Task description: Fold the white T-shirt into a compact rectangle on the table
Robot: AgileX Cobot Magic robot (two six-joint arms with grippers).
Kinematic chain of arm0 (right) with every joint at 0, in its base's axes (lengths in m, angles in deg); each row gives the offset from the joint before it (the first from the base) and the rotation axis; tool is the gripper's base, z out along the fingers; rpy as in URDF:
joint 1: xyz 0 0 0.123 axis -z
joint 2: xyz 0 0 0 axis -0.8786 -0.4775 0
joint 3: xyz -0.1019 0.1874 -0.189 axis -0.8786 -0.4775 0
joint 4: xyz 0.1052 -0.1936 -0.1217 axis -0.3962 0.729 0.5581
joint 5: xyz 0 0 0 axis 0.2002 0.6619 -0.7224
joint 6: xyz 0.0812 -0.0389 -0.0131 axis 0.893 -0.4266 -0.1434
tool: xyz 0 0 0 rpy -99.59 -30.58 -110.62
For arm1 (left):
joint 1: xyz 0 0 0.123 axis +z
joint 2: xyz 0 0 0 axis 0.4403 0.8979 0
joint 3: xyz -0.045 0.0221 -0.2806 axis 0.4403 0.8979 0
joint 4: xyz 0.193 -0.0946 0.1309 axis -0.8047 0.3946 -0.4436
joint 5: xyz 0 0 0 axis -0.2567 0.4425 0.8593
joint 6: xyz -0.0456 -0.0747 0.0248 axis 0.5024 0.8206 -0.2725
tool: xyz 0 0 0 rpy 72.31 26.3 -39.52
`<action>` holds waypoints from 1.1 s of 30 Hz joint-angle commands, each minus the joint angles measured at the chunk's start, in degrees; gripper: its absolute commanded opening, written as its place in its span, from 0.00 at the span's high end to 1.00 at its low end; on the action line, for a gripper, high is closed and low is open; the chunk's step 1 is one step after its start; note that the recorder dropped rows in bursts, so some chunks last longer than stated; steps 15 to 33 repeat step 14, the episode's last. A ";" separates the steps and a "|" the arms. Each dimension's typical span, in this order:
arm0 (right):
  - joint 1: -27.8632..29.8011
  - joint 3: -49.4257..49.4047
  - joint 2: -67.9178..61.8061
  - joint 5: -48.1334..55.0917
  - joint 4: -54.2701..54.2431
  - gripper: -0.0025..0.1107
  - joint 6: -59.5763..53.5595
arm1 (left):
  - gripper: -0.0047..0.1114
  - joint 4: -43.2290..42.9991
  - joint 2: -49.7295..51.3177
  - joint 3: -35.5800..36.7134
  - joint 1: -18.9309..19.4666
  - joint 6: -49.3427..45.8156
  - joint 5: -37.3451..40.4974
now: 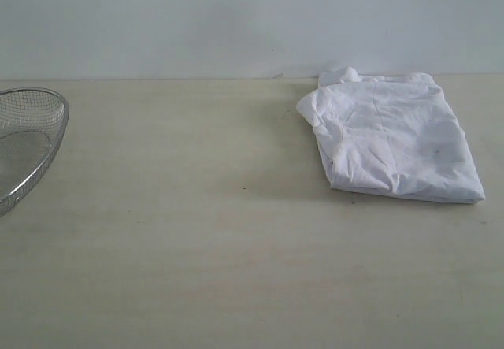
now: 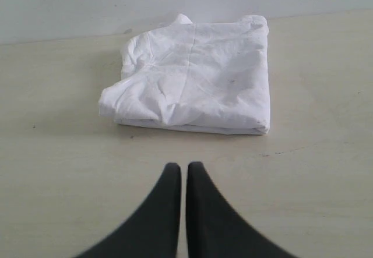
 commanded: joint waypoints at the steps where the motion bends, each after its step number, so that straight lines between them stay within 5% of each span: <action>1: -0.09 0.00 0.40 -0.58 0.30 0.98 -0.15 | 0.92 -0.27 0.29 0.20 -0.26 0.53 -0.03; 33: -0.09 0.00 0.40 -0.58 0.31 0.98 0.27 | 0.92 -0.27 0.29 0.20 -0.26 0.53 -0.03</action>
